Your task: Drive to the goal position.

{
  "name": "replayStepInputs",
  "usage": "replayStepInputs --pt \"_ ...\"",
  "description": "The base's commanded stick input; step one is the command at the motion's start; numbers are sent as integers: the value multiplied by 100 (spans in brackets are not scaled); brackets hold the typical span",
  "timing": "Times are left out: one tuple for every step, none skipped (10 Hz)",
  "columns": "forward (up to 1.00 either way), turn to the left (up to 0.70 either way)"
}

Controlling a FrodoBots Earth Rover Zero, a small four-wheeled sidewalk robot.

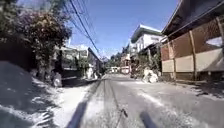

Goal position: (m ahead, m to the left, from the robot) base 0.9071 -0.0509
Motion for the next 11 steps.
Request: replayStepInputs --pt "70 0" --pt "70 0" --pt "70 0" --pt "70 0" --pt "70 0" --pt "70 0" --pt "70 -3" --pt "70 -8" --pt "70 -13" --pt "70 -17" --pt "70 -22"
